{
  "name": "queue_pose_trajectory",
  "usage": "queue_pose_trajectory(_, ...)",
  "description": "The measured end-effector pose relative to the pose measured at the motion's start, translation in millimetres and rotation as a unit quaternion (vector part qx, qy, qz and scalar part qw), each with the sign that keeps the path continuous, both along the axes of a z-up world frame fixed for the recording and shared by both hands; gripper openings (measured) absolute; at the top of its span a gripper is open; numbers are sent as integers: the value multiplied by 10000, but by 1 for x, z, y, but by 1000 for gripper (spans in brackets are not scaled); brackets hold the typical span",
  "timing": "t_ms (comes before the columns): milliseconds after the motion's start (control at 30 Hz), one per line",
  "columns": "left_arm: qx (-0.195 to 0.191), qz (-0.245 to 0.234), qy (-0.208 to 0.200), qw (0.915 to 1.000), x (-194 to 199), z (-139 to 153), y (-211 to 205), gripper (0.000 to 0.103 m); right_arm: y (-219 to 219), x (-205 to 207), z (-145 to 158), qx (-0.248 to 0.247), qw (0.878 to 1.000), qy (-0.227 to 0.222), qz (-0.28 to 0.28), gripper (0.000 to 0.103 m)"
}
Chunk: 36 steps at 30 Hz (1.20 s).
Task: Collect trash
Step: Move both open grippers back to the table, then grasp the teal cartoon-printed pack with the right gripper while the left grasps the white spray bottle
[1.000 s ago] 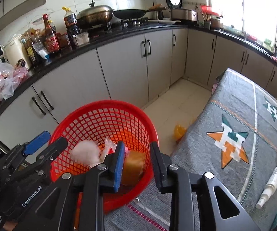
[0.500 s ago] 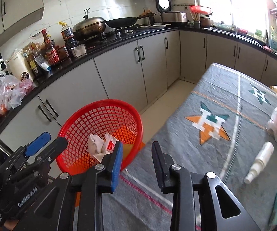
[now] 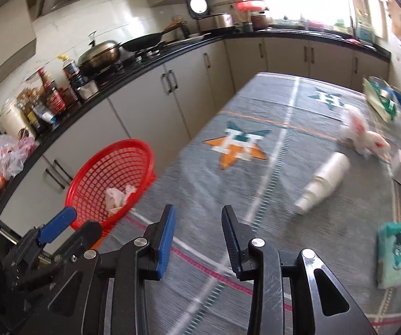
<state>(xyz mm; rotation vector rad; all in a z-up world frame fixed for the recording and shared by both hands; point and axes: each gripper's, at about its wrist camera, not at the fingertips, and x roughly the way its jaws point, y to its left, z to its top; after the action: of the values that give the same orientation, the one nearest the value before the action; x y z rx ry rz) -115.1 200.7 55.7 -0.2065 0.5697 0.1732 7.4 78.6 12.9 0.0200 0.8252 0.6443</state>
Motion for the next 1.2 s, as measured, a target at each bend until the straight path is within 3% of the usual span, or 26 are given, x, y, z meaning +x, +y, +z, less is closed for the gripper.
queue_pose_trajectory(367,164,-709,251,9970,16,-10,-74,62,-96,3,1,215,9964,86,-821,46)
queue_pose_trajectory(600,427,-993,282,9937,22,-15,-108,63,-177,24,0,252,9839,199,-1759,53)
queue_pose_trajectory(667,452,-985,278,9937,22,-15,-110,64,-190,33,-2,151,9815,256,-1893,60)
queue_pose_trajectory(733,438,-1006,324,9934,24,-16,-110,64,-201,43,-6,102,9790,404,-1997,60)
queue_pose_trajectory(833,432,-1029,367,9931,26,-16,-109,64,-205,53,-16,29,9779,604,-2002,64)
queue_pose_trajectory(933,462,-1074,397,9923,26,-17,-111,65,-198,50,-20,-173,9802,444,-1923,70)
queue_pose_trajectory(1100,436,-1080,459,9921,29,-17,-109,65,-171,37,-20,-945,9816,-127,-1657,70)
queue_pose_trajectory(1200,431,-1067,480,9922,29,-18,-108,65,-162,36,-28,-1258,9795,-224,-1556,69)
